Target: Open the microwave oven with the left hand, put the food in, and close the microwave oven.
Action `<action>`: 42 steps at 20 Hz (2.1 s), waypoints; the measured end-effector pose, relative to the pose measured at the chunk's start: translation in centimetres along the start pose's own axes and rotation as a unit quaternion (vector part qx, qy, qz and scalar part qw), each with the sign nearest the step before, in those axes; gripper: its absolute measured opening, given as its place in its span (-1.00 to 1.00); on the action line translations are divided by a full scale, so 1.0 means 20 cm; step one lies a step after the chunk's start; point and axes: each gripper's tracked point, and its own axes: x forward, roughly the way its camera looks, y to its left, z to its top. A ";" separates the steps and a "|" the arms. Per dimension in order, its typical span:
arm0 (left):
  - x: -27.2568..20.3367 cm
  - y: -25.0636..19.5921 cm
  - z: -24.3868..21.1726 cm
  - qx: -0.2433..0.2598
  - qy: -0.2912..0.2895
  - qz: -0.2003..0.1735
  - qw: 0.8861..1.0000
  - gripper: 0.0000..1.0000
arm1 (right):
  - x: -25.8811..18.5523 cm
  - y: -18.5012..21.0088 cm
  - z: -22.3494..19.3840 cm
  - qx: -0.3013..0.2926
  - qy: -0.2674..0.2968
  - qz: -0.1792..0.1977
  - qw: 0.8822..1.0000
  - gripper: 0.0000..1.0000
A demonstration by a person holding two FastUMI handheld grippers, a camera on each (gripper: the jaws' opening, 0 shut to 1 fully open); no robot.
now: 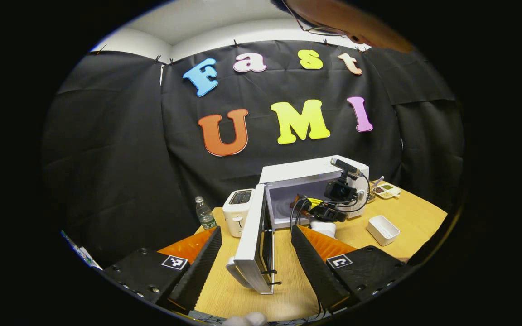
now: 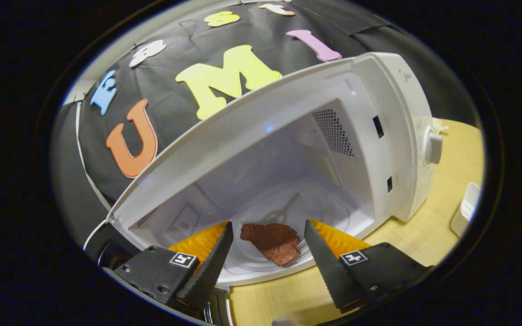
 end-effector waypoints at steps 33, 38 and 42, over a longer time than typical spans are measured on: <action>0.15 0.47 -0.35 -0.063 0.015 0.035 0.997 0.08 | -2.09 -0.44 1.12 -0.211 0.023 0.053 0.976 0.80; 0.28 0.53 -0.61 -0.083 0.040 0.044 0.995 -1.00 | -2.16 -0.49 1.21 -0.217 0.017 0.033 0.976 1.00; 0.38 0.50 -0.74 -0.059 0.055 0.029 0.996 -1.00 | -2.21 -0.51 1.24 -0.224 0.017 0.021 0.974 0.80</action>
